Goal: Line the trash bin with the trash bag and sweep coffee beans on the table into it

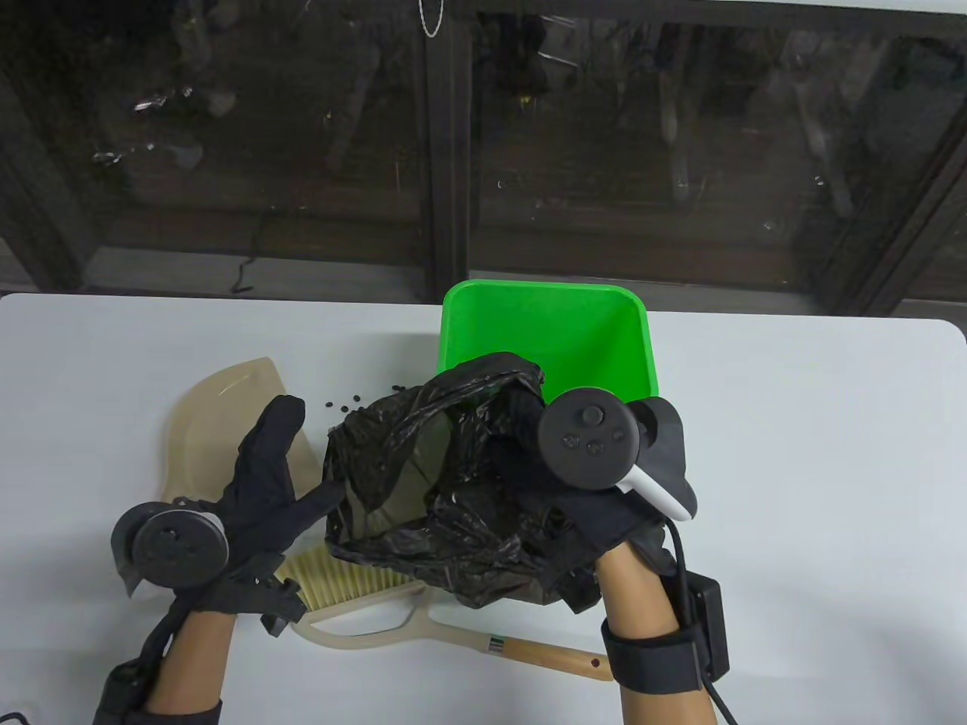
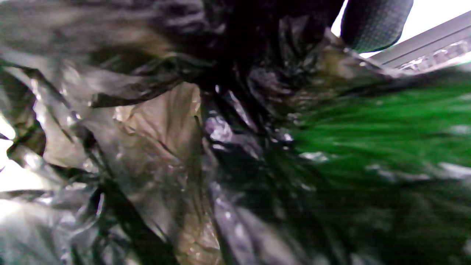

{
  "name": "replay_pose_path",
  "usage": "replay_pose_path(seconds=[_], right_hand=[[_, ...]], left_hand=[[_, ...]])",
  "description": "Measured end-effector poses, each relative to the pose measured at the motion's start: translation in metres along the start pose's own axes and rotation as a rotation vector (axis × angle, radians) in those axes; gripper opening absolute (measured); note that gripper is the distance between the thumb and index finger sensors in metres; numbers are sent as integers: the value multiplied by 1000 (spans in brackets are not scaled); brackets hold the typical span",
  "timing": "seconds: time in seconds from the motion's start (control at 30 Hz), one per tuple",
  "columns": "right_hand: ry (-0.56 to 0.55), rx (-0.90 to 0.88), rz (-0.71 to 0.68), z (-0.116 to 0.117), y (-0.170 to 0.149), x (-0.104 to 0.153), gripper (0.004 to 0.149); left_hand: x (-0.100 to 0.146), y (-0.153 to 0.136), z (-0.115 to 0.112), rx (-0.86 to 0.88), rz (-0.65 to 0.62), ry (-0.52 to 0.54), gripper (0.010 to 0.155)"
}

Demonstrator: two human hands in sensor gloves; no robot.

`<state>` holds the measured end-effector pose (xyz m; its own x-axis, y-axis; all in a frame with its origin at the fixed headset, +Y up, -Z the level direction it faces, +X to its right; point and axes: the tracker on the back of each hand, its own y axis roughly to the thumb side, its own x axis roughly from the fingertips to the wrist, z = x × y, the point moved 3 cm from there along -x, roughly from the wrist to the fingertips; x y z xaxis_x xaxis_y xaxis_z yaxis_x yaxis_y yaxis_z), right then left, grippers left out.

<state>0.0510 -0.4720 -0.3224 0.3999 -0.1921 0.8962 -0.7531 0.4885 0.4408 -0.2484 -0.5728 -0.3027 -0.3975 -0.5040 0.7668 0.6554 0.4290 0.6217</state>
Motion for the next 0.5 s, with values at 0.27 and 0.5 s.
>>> replay_pose_path(seconds=[0.27,0.5], right_hand=[[-3,-58,-55,-14,-1,5,76],[27,23,16,-21,-14,-2,76]], left_hand=[[-14,-23,-24,169,171,-108,96],[-29,-6,-8,97,79,23,66]])
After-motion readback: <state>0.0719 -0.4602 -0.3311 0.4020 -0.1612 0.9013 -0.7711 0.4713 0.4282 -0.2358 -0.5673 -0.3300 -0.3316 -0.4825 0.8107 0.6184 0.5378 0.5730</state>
